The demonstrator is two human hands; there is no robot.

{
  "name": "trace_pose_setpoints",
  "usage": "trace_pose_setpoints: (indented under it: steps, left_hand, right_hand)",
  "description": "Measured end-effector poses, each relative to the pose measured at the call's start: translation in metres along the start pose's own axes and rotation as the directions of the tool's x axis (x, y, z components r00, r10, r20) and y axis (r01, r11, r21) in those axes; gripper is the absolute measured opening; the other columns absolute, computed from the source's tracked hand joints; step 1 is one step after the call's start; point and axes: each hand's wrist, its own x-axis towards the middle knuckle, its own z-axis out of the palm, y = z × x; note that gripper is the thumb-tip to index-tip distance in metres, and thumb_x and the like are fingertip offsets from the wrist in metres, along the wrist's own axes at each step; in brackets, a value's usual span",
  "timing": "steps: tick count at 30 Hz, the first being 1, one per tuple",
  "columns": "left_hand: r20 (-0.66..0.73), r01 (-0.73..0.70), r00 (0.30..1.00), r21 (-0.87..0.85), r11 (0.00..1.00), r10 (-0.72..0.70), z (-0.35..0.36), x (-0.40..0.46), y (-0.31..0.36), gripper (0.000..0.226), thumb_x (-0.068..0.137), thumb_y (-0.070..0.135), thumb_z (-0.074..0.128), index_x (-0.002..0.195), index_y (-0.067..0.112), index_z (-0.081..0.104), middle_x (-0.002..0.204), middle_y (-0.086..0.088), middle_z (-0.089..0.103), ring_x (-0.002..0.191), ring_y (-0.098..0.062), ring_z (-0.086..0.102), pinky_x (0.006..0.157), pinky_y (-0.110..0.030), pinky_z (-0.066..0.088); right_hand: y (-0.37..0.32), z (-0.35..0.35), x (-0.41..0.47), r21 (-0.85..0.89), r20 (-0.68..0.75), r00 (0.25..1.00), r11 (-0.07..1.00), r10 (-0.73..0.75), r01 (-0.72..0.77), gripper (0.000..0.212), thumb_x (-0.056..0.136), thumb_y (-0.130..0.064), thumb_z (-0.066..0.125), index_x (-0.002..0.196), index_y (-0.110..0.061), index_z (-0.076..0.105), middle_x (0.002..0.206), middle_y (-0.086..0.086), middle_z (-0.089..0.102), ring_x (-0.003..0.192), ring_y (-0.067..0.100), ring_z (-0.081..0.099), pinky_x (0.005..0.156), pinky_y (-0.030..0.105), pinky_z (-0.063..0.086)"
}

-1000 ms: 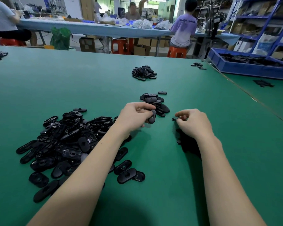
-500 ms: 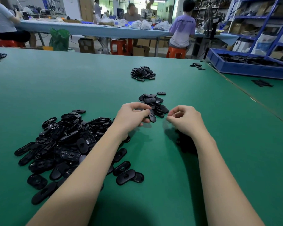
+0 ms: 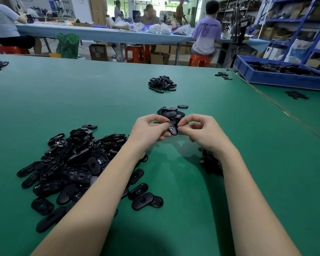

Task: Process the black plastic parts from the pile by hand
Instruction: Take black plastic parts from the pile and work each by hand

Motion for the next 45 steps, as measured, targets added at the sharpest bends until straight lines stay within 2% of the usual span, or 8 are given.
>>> trace_pose_setpoints:
  steps: [4, 14, 22, 29, 32, 36, 41, 45]
  left_hand:
    - [0.002, -0.006, 1.0, -0.074, 0.997, 0.006, 0.001, -0.002, 0.002, 0.006, 0.09, 0.007, 0.071, 0.093, 0.011, 0.069, 0.078, -0.007, 0.077, 0.07, -0.013, 0.074, 0.061, -0.017, 0.056]
    - [0.021, -0.003, 1.0, -0.164, 0.986, 0.006, 0.002, -0.004, 0.004, 0.013, 0.088, -0.001, 0.072, 0.096, 0.005, 0.064, 0.082, -0.012, 0.077, 0.081, -0.021, 0.077, 0.069, -0.02, 0.06]
    - [0.062, 0.003, 0.998, -0.203, 0.979, 0.01, 0.001, -0.003, 0.001, 0.017, 0.085, -0.007, 0.073, 0.091, 0.004, 0.062, 0.077, -0.009, 0.076, 0.081, -0.022, 0.077, 0.072, -0.022, 0.061]
    - [0.084, -0.052, 0.995, -0.112, 0.992, 0.061, 0.001, -0.001, 0.0, 0.017, 0.083, -0.003, 0.076, 0.089, 0.007, 0.063, 0.082, -0.013, 0.077, 0.076, -0.019, 0.074, 0.079, -0.026, 0.061]
    - [0.077, -0.078, 0.994, -0.025, 0.997, 0.079, 0.001, -0.002, 0.001, 0.018, 0.081, 0.001, 0.079, 0.088, 0.008, 0.064, 0.087, -0.015, 0.077, 0.074, -0.021, 0.072, 0.089, -0.037, 0.06]
    - [0.083, -0.12, 0.99, 0.046, 0.992, 0.116, -0.001, -0.004, 0.003, 0.019, 0.08, 0.004, 0.08, 0.09, 0.008, 0.065, 0.089, -0.018, 0.076, 0.078, -0.024, 0.07, 0.097, -0.046, 0.056]
    - [0.13, -0.068, 0.989, -0.066, 0.996, 0.076, -0.002, -0.006, 0.005, 0.017, 0.087, -0.004, 0.071, 0.095, 0.006, 0.061, 0.085, -0.017, 0.076, 0.077, -0.021, 0.07, 0.077, -0.027, 0.061]
    - [0.168, -0.007, 0.986, -0.095, 0.995, 0.023, -0.003, -0.008, 0.006, 0.019, 0.09, -0.006, 0.067, 0.105, 0.007, 0.067, 0.084, -0.013, 0.076, 0.076, -0.016, 0.072, 0.074, -0.023, 0.061]
  right_hand:
    - [0.001, 0.002, 0.003, 0.004, -0.048, 0.999, 1.0, 0.021, -0.02, 0.007, 0.086, -0.018, 0.077, 0.08, -0.022, 0.077, 0.066, -0.01, 0.066, 0.05, 0.0, 0.048, 0.053, 0.012, 0.039]
    - [-0.004, 0.004, 0.002, 0.063, -0.086, 0.994, 0.996, 0.065, -0.06, 0.009, 0.082, -0.013, 0.078, 0.085, -0.022, 0.078, 0.072, -0.01, 0.072, 0.05, -0.005, 0.052, 0.06, 0.017, 0.039]
    - [-0.005, 0.005, 0.002, 0.109, -0.112, 0.988, 0.989, 0.11, -0.098, 0.009, 0.084, -0.014, 0.076, 0.08, -0.021, 0.078, 0.07, -0.008, 0.069, 0.043, -0.004, 0.049, 0.043, 0.007, 0.032]
    - [-0.007, 0.008, 0.003, 0.075, -0.141, 0.983, 0.991, 0.119, -0.109, 0.007, 0.08, -0.018, 0.078, 0.077, -0.024, 0.077, 0.075, -0.002, 0.074, 0.053, -0.002, 0.051, 0.051, 0.013, 0.036]
    - [-0.008, 0.008, 0.002, 0.076, -0.142, 0.983, 0.992, 0.115, -0.105, 0.006, 0.079, -0.019, 0.079, 0.078, -0.025, 0.078, 0.082, 0.0, 0.078, 0.07, 0.006, 0.062, 0.063, 0.021, 0.043]
    - [-0.009, 0.008, 0.002, 0.069, -0.151, 0.981, 0.992, 0.119, -0.11, 0.006, 0.078, -0.02, 0.08, 0.08, -0.025, 0.078, 0.081, -0.001, 0.078, 0.073, 0.008, 0.063, 0.066, 0.024, 0.043]
    - [-0.01, 0.004, 0.001, 0.081, -0.119, 0.98, 0.986, 0.157, -0.148, 0.016, 0.08, -0.025, 0.084, 0.093, -0.026, 0.076, 0.079, -0.007, 0.07, 0.049, -0.005, 0.051, 0.055, 0.018, 0.038]
    - [-0.007, 0.003, -0.004, 0.166, -0.045, 0.977, 0.966, 0.208, -0.197, 0.012, 0.08, -0.024, 0.086, 0.082, -0.024, 0.074, 0.075, -0.004, 0.064, 0.055, 0.008, 0.044, 0.041, 0.013, 0.028]
